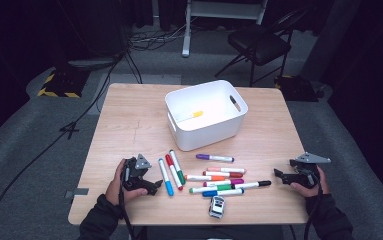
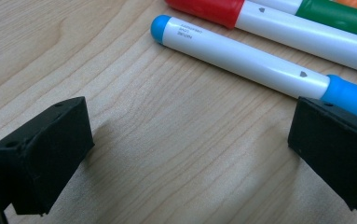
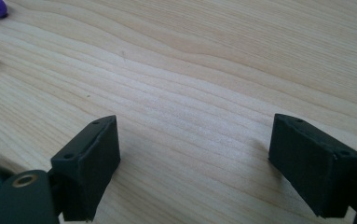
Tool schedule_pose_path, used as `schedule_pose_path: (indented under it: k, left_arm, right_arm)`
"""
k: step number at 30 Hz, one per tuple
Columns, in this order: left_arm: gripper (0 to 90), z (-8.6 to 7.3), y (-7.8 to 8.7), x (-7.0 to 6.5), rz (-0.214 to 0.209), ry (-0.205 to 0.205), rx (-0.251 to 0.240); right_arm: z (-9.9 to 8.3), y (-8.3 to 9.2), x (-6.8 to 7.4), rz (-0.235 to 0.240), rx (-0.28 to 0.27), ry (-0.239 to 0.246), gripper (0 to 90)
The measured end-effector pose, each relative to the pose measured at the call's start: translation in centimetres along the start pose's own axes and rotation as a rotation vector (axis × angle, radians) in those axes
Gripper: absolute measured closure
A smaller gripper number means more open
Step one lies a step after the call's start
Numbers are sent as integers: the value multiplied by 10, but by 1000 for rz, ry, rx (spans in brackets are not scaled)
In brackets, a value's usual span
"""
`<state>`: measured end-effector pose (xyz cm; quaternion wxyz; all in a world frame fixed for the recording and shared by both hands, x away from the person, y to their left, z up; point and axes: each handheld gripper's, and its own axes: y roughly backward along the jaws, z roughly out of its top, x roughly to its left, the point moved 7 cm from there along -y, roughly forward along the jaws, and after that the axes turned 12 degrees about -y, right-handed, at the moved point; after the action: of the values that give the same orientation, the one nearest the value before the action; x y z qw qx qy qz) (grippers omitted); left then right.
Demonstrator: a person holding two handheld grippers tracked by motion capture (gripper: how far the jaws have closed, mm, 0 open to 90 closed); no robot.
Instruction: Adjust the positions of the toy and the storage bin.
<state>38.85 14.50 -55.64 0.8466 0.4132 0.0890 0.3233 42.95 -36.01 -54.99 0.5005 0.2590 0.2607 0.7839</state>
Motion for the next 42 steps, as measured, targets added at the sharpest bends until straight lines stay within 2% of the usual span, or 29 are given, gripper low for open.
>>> schedule_pose_path:
  k: [6, 11, 12, 15, 17, 18, 19, 21, 24, 27, 34, 42]
  left_arm:
    - [6, -1, 1, -1, 1, 4, -1]
    - [6, -3, 3, -3, 7, 15, 3]
    - [6, -3, 4, -2, 18, 12, -4]
    - [6, -5, 4, -4, 8, 21, 3]
    - [6, -5, 5, -3, 22, 15, 4]
    - [6, -5, 5, -3, 22, 15, 4]
    - [6, -5, 5, -3, 21, 15, 4]
    - [6, -5, 5, -3, 22, 12, 2]
    - [6, -5, 5, -3, 21, 15, 4]
    - [6, -5, 5, -3, 21, 15, 4]
    - [6, -6, 6, -4, 16, 21, 3]
    - [6, -6, 6, -4, 15, 20, 3]
  right_arm:
    - [0, 0, 0, 6, 8, 2, 153]
    - [8, 1, 0, 24, -15, 9, 201]
    - [14, 2, 0, 31, -33, 15, 200]
    - [39, 10, 8, 52, -90, 33, 208]
    - [56, 12, 13, 57, -111, 53, 211]
    - [56, 12, 13, 57, -111, 53, 211]
    - [80, 15, 22, 81, -150, 53, 214]
    - [99, 16, 30, 98, -170, 58, 216]
    - [128, 14, 43, 111, -185, 89, 214]
    - [150, 12, 56, 131, -201, 103, 213]
    - [184, 8, 77, 150, -234, 106, 211]
    - [201, -8, 94, 153, -220, 128, 213]
